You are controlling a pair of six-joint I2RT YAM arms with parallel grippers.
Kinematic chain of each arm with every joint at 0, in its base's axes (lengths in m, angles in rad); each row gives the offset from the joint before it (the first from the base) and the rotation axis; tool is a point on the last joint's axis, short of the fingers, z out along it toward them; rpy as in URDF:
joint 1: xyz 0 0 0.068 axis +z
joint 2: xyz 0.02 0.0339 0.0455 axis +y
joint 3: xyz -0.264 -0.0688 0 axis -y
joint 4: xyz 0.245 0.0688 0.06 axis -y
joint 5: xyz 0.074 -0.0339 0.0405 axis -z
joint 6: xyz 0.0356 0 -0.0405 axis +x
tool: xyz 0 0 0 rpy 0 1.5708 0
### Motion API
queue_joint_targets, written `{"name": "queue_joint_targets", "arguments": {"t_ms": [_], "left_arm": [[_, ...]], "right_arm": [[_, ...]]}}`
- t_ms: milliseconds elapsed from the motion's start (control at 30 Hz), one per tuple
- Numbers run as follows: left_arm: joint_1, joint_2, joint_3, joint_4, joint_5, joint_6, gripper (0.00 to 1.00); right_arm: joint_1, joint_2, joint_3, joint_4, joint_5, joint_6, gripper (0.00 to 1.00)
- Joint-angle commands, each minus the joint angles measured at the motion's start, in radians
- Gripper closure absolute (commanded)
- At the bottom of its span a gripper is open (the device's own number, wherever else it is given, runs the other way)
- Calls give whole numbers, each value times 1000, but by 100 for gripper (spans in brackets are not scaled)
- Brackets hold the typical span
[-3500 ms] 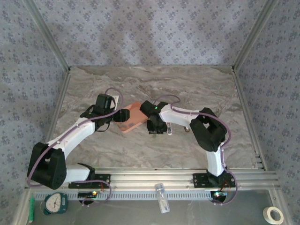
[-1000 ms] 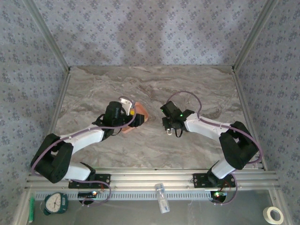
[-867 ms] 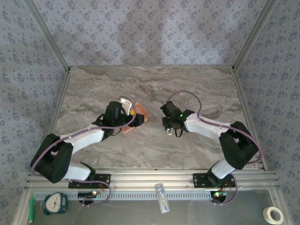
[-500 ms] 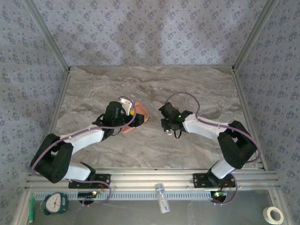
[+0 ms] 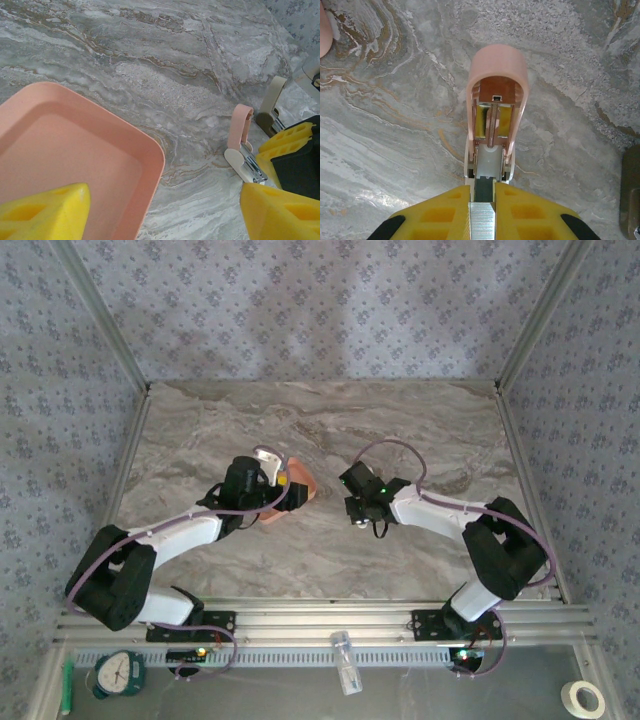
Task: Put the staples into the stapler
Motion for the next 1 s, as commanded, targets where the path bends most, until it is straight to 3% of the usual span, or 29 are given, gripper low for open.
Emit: {"name": "queue_joint_targets", "arguments": {"t_ms": [0, 967], "left_arm": [[-7, -1, 22, 18, -6, 9, 22], [-12, -11, 13, 17, -11, 14, 22]], "right_arm": [[8, 13, -11, -11, 24, 13, 82], [18, 2, -9, -11, 32, 37, 82]]}}
